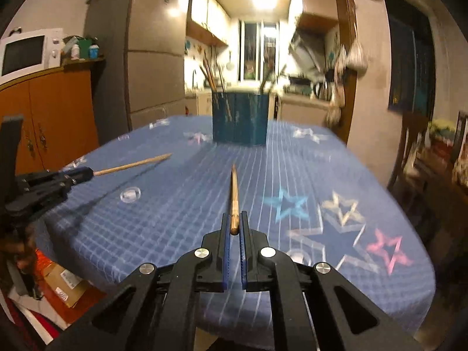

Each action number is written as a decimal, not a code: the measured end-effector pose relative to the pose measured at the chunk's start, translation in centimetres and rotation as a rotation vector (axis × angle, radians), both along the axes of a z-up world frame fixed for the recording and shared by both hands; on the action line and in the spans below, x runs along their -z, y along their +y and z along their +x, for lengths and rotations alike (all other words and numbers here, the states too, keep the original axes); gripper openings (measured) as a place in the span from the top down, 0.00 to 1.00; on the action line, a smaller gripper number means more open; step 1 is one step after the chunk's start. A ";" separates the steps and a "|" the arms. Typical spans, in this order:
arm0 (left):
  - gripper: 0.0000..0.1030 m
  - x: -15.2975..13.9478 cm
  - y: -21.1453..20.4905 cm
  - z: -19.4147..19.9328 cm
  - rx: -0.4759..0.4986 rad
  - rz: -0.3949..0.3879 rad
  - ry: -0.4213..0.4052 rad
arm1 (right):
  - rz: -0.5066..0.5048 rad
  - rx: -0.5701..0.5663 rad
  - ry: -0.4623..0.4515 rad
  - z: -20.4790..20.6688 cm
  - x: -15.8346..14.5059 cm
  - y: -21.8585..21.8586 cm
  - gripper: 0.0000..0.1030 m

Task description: Organize utensils

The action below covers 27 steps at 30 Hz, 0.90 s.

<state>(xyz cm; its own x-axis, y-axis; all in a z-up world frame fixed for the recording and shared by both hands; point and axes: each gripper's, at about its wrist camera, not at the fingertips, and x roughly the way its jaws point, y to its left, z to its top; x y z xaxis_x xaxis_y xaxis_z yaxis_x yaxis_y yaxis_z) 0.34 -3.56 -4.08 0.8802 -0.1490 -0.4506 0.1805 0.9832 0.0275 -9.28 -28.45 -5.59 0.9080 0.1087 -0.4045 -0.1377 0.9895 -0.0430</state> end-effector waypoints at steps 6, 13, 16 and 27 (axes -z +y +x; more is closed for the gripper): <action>0.95 -4.3 0.5 -1.5 -0.005 0.013 -0.150 | -0.030 -0.011 -0.160 -0.5 -3.8 -0.4 0.93; 0.95 -7.9 0.1 -1.7 0.020 -0.012 -0.257 | -0.056 -0.018 -0.259 -0.5 -7.1 -1.1 0.93; 0.95 -8.9 0.0 -1.4 0.028 -0.037 -0.278 | -0.036 -0.042 -0.280 -0.3 -8.5 -1.4 0.93; 0.95 -11.9 -0.1 0.9 0.055 -0.136 -0.303 | 0.131 -0.112 -0.283 3.9 -13.2 -3.7 0.93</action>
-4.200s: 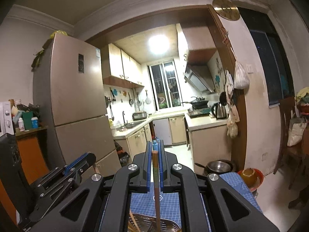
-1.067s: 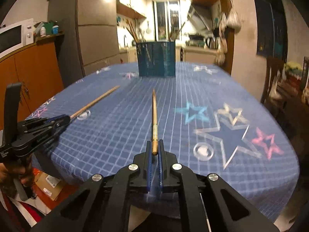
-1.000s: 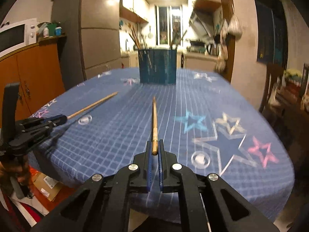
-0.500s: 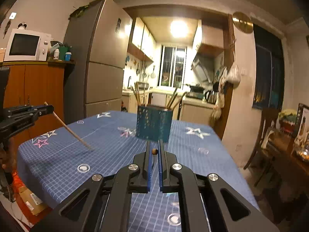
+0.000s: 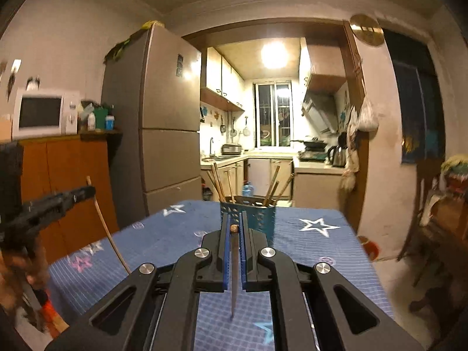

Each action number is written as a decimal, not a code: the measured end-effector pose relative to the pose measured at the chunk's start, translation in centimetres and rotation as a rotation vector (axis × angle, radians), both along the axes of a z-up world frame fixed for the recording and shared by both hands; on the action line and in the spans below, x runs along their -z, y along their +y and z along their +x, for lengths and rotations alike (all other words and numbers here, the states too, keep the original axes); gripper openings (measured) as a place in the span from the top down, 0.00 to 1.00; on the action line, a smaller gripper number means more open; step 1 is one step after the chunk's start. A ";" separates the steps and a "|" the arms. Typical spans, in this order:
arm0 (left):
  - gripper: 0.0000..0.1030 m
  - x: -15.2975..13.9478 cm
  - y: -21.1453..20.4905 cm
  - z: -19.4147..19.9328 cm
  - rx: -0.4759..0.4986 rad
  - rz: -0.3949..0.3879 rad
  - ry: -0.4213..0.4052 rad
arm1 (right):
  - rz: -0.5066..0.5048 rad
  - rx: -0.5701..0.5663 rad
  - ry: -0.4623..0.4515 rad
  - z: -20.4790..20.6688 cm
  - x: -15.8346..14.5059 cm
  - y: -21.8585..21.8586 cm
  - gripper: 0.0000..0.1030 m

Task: Organize utensils
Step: 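Lift both chopsticks upright and carry them over the teal holder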

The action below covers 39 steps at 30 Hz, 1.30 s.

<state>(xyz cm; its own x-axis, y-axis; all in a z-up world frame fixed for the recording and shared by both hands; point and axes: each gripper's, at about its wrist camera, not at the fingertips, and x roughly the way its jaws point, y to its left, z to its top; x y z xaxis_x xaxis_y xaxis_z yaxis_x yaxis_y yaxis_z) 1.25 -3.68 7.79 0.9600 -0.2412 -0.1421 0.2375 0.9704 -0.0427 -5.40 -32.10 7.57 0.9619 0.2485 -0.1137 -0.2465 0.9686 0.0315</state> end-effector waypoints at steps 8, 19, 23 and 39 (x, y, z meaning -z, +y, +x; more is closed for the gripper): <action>0.95 -0.8 -0.9 1.2 0.026 -0.005 -0.009 | 0.091 -0.022 0.003 2.3 -2.0 -0.7 0.93; 0.95 -0.8 -2.2 3.3 -0.046 0.052 0.001 | 0.024 0.014 -0.038 2.7 -2.5 1.9 0.93; 0.95 -1.1 -2.2 4.6 -0.065 0.050 0.036 | 0.005 0.017 -0.055 2.6 -3.0 2.3 0.93; 0.95 -0.4 -2.4 7.0 -0.248 0.158 0.075 | -0.030 0.025 -0.059 2.9 -3.3 3.4 0.93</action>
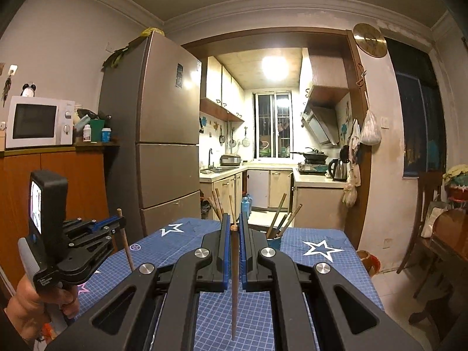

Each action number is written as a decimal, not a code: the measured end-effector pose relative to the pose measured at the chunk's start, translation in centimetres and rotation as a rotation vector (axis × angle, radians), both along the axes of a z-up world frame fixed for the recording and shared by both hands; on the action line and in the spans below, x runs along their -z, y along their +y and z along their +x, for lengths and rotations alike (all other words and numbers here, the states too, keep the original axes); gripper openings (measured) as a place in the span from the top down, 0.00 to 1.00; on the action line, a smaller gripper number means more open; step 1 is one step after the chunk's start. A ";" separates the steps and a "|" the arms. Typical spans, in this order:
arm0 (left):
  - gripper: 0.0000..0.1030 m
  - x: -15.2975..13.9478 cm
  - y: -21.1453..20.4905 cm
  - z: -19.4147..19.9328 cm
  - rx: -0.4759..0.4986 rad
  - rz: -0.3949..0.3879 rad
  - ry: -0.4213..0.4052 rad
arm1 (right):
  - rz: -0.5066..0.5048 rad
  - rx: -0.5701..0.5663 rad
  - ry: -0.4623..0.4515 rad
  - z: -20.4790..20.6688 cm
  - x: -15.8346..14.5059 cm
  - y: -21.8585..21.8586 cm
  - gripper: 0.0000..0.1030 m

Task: Organize utensils
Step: 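Lift both chopsticks upright and carry them over the teal holder, then lower both chopsticks into the teal holder and open both grippers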

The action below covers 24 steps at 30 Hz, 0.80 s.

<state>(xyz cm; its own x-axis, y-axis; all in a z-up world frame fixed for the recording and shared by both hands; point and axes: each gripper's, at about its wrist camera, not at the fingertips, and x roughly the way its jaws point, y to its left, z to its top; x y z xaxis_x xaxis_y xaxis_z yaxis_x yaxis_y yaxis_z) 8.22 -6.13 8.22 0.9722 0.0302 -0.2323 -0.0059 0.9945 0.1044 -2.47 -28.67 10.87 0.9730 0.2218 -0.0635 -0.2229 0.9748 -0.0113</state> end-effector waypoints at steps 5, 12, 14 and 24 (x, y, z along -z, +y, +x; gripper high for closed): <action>0.95 -0.1 0.2 0.1 -0.017 0.014 0.000 | -0.008 -0.001 0.006 0.1 0.1 0.1 0.93; 0.95 -1.0 0.0 0.8 -0.005 0.028 -0.011 | -0.038 -0.005 -0.018 1.2 -1.2 0.6 0.93; 0.95 -2.0 -0.5 1.5 0.023 0.011 -0.025 | -0.031 -0.007 -0.038 2.4 -2.7 0.4 0.93; 0.95 -12.7 -3.6 7.7 0.264 -0.136 -0.198 | 0.031 0.045 -0.204 9.2 -11.4 -0.4 0.93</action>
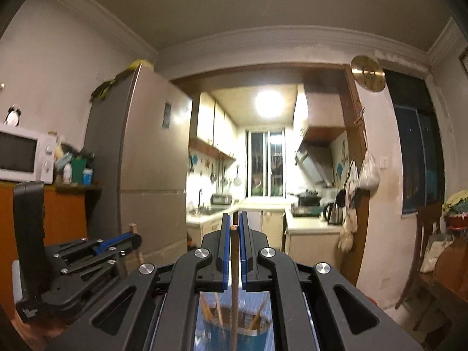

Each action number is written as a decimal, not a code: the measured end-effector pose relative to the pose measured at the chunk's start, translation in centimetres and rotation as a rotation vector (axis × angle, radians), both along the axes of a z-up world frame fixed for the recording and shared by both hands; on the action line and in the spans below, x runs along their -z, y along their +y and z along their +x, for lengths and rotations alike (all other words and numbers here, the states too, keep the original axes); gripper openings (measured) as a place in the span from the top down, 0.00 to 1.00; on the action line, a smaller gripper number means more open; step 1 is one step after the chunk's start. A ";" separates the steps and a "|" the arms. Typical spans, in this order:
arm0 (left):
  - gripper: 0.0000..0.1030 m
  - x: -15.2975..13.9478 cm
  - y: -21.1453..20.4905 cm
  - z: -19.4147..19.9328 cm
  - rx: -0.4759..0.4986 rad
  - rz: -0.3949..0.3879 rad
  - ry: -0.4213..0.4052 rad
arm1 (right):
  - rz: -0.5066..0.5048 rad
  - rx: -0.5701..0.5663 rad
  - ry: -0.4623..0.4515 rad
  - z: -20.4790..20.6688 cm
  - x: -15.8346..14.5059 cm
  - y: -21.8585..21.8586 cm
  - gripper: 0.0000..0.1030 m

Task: Organize utensils
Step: 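Lower both chopsticks into the teal holder and open both grippers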

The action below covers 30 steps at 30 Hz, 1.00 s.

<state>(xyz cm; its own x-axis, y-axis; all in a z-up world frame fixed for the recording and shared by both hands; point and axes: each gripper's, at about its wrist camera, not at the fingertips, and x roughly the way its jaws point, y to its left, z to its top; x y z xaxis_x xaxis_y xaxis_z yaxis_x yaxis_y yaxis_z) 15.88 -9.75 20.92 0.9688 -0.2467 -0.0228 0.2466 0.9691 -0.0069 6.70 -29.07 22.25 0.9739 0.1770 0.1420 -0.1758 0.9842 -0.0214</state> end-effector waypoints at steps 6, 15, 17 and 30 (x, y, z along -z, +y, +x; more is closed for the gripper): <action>0.95 -2.1 -2.0 3.6 0.071 -0.055 -0.084 | 0.023 0.045 -0.024 4.8 -1.3 -0.2 0.93; 0.95 2.0 -4.8 9.8 0.080 -0.044 -0.063 | 0.117 0.062 0.074 12.7 2.1 -1.8 0.93; 0.95 3.6 -4.9 11.0 0.085 -0.043 -0.032 | 0.109 0.073 0.095 13.9 3.3 -1.7 0.93; 0.93 8.7 -2.7 14.6 0.039 -0.077 0.111 | 0.136 0.079 0.177 16.8 7.5 -1.3 0.70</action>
<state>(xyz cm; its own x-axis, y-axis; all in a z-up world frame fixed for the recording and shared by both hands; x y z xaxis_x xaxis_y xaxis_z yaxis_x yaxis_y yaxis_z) 30.50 -12.43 12.20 0.9511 -0.2891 -0.1090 0.2775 0.9544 -0.1102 23.52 -30.38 14.74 0.9958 0.0903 -0.0154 -0.0874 0.9868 0.1366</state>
